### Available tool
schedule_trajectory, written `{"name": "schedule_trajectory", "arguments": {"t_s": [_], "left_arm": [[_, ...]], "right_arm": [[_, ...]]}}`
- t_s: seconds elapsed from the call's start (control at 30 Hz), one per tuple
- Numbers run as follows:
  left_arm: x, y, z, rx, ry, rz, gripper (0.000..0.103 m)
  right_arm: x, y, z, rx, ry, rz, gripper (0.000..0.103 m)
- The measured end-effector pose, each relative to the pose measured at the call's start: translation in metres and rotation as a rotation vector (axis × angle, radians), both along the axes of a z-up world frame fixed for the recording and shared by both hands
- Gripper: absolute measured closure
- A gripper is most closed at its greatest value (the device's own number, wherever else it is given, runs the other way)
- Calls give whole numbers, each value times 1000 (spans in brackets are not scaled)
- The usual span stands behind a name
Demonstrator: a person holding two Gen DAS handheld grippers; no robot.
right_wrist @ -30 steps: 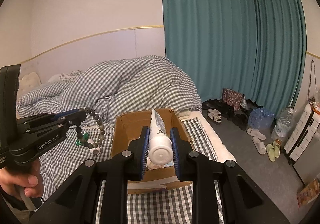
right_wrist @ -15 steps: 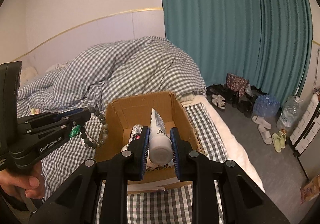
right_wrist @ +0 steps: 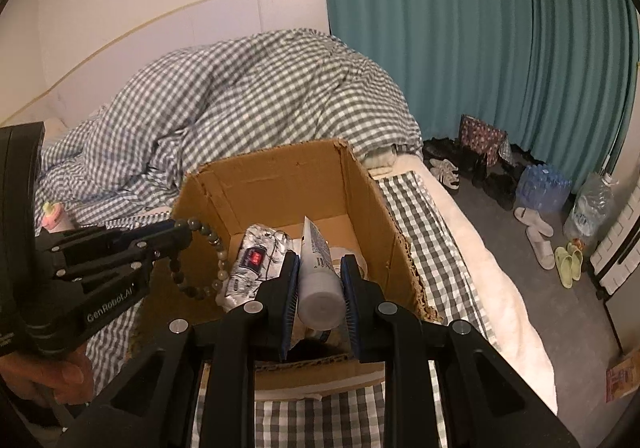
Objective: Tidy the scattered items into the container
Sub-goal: 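Open both tools to drop the bracelet and toothpaste tube into the box, then withdraw both tools from the box toward the remaining items on the bed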
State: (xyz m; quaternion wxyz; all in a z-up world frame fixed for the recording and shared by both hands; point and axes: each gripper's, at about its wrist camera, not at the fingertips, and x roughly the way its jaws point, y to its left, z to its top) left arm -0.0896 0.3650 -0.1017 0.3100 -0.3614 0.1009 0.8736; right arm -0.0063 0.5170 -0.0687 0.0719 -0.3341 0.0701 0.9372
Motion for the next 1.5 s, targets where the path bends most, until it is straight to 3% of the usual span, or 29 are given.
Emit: {"name": "schedule_trajectory", "arguments": {"t_s": [0.27,0.37,0.5,0.63,0.8,0.93,1.03,1.5], "left_arm": [[-8,2,-10,3,-10,-11,90],[-8,0,-8,9,-9,-9,87],[-7,-5,-1,23,-3,0,71],[-2,-15,11,42,14,19,52],[6,-34,33,76,36,39,41],[17,-53,50,100,62,60,38],[25,-65,62,107,83,80,26],[70,-120,113,162,175,118,16]], "right_arm": [[-16,-3,-16,16,-24,-4,82],[-15,-3,-16,15,-17,-10,74],[-13,-6,-12,20,-7,-8,69],[-6,-11,-1,26,12,-7,67],[7,-23,20,46,49,-7,56],[19,-36,38,60,81,3,54],[27,-48,51,74,102,11,52],[70,-91,96,111,177,36,45]]}}
